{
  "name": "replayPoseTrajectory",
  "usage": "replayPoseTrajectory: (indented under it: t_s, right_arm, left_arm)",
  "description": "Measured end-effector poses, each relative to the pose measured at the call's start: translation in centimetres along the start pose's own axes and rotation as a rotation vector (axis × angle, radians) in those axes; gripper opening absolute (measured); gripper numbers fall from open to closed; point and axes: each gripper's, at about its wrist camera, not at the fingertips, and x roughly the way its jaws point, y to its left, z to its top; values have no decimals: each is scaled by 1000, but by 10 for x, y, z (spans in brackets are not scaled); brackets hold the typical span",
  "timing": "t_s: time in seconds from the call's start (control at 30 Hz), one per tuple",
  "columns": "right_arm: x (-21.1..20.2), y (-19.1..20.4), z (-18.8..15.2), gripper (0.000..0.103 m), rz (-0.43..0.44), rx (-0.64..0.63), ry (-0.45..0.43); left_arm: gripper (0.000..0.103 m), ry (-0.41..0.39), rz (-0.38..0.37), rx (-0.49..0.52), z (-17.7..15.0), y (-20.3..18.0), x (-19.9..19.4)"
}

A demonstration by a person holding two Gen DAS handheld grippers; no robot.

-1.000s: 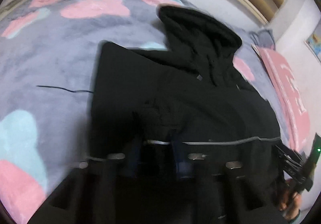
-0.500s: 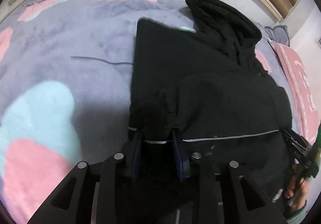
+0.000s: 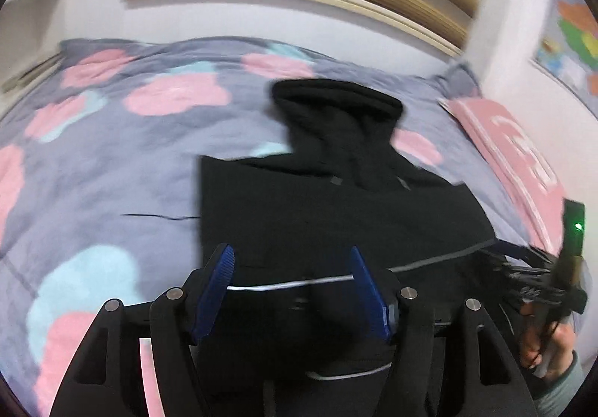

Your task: Fold large clothes

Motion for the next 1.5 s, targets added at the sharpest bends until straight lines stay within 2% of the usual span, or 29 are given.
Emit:
replayPoseTrajectory:
  t_s: [0.07, 0.13, 0.17, 0.23, 0.37, 0.5, 0.63, 1.07, 1.17, 1.27, 1.33, 1.4, 1.43, 1.5]
  right_arm:
    - [16, 15, -11, 82, -46, -70, 33]
    - [38, 21, -27, 82, -89, -104, 61]
    - [43, 21, -37, 83, -87, -116, 17]
    - [40, 18, -49, 84, -60, -109, -79]
    - [44, 10, -52, 85, -58, -89, -97]
    - [50, 12, -53, 85, -97, -93, -108]
    - [50, 16, -59, 86, -107, -88, -113]
    - [46, 16, -52, 89, -81, -83, -104]
    - [41, 16, -42, 89, -62, -103, -39]
    - [27, 11, -15, 89, -10, -102, -4]
    - [12, 5, 18, 90, -5, -80, -44]
    - [3, -1, 58, 90, 9, -51, -95]
    - [2, -5, 77, 90, 13, -42, -123]
    - [9, -11, 109, 90, -1, -36, -178]
  left_arm:
    - [66, 56, 18, -3, -14, -7, 27]
    - [66, 162, 71, -67, -37, 4, 73]
    - [66, 158, 69, -88, -49, 11, 85]
    - [66, 54, 94, -63, -61, 7, 84]
    - [67, -29, 76, -61, -70, 11, 80]
    - [68, -44, 117, -34, -74, 8, 85]
    - [68, -49, 113, -35, -70, 3, 86]
    - [70, -33, 117, -16, -65, -3, 80]
    - [70, -20, 110, 27, -52, -12, 63]
    - [70, -88, 72, 62, -14, -19, 30]
    - [71, -108, 99, 59, 27, -21, 21]
    - [78, -122, 91, 22, 71, -15, 22]
    - [78, -122, 85, -15, 97, -9, 30]
    - [78, -112, 72, -63, 128, 1, 49]
